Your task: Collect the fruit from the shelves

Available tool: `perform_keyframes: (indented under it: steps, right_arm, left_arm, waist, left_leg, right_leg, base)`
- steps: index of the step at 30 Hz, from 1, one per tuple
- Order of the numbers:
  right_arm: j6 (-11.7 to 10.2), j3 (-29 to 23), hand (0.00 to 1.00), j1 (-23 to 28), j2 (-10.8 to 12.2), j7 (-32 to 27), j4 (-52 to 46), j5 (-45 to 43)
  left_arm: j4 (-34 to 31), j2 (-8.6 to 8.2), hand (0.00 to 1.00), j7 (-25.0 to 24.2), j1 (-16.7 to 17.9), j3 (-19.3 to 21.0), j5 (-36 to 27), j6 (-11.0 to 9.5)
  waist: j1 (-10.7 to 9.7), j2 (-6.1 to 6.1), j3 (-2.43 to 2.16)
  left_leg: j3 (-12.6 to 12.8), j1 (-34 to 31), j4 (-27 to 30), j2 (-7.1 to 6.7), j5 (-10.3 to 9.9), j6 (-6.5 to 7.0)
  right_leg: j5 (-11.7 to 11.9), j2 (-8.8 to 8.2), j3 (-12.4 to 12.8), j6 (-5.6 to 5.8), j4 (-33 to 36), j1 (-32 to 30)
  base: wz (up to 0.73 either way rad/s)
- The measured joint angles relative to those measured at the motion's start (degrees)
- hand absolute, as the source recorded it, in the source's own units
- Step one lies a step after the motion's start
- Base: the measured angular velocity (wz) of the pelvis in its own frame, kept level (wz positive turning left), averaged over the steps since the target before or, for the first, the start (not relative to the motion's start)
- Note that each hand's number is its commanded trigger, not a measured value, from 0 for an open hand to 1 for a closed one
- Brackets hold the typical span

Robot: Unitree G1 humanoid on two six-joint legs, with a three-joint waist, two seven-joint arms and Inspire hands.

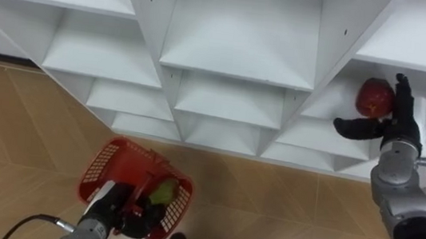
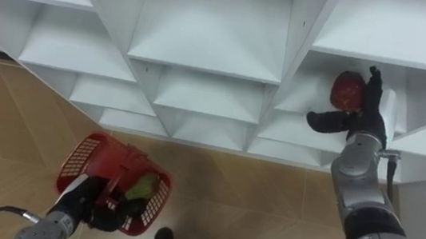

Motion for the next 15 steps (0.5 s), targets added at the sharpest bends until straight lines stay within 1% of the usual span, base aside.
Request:
perform_keyframes:
  steps: [3,4,5,6,7,8,10,12,15]
  right_arm:
    - [0.0,-0.01,0.0,0.0,0.0,0.02,-0.01,-0.4]
    - [0.0,-0.01,0.09,0.0,0.0,0.02,-0.01,-0.41]
    - [0.0,-0.01,0.49,-0.01,-0.03,0.01,-0.02,-0.41]
    - [0.0,-0.01,0.58,-0.01,-0.08,0.01,-0.04,-0.41]
    - [0.0,-0.01,0.8,-0.02,-0.12,0.01,-0.06,-0.41]
    - [0.0,-0.01,1.0,-0.05,-0.23,-0.03,-0.07,-0.44]
    - [-0.01,-0.01,1.0,-0.19,-0.46,-0.54,-0.07,-1.21]
    - [-0.01,-0.03,1.0,-0.67,-1.51,-0.78,-0.06,-1.75]
    - [-0.01,-0.02,1.0,-0.99,-2.01,-0.69,-0.07,-2.11]
  left_arm:
    - [-0.01,0.0,1.0,-0.3,0.09,-0.06,0.0,0.0]
    - [-0.02,0.0,1.0,-0.29,0.08,-0.05,0.0,0.0]
    - [-0.02,0.0,1.0,-0.29,0.05,-0.06,0.0,-0.01]
    - [-0.04,0.0,1.0,-0.29,0.01,-0.07,0.01,-0.01]
    - [-0.05,0.0,1.0,-0.29,-0.01,-0.07,0.01,-0.01]
    - [-0.06,0.0,1.0,-0.29,-0.11,-0.08,0.01,-0.01]
    - [-0.06,0.0,1.0,-0.32,-0.26,-0.08,0.01,-0.01]
    - [-0.06,0.0,1.0,-0.39,-0.54,-0.08,0.02,-0.01]
    - [-0.07,0.03,1.0,-0.4,-0.78,-0.09,0.02,-0.01]
  waist:
    - [0.06,-0.03,0.02]
    - [0.07,-0.03,0.02]
    - [0.07,-0.03,0.02]
    - [0.05,-0.03,0.02]
    - [0.05,-0.03,0.01]
    - [0.04,-0.03,0.02]
    - [0.02,-0.03,0.01]
    - [-0.03,-0.04,0.01]
    - [-0.03,-0.05,0.01]
  left_leg:
    - [-0.02,-0.03,-0.01,0.05,0.05,-0.03]
    - [-0.02,-0.03,-0.02,0.06,0.06,-0.04]
    - [-0.02,-0.04,-0.04,0.06,0.06,-0.04]
    - [-0.02,-0.09,-0.05,0.06,0.06,-0.04]
    - [-0.01,-0.14,-0.05,0.05,0.06,-0.04]
    - [-0.01,-0.25,-0.05,0.04,0.06,-0.04]
    - [0.0,-0.36,-0.05,0.02,0.06,-0.03]
    - [-0.01,-0.38,-0.04,0.0,0.06,-0.03]
    - [0.01,-0.36,-0.05,0.05,0.07,-0.04]
  right_leg:
    - [0.0,0.03,-0.07,0.0,0.0,-0.01]
    - [0.0,0.04,-0.07,0.0,0.0,-0.02]
    - [0.0,0.04,-0.07,-0.01,0.01,-0.05]
    - [0.0,0.03,-0.05,-0.01,0.02,-0.14]
    - [0.0,0.02,-0.03,-0.01,0.03,-0.21]
    - [0.0,0.01,0.02,-0.01,0.04,-0.33]
    - [0.0,0.01,0.06,-0.01,0.05,-0.43]
    - [0.0,-0.01,0.07,0.0,0.04,-0.45]
    - [0.0,0.04,0.06,-0.01,0.04,-0.45]
  base:
    - [0.0]
    - [0.0]
    - [0.0]
    - [0.0]
    - [0.0]
    - [0.0]
    - [0.0]
    - [0.0]
    - [0.0]
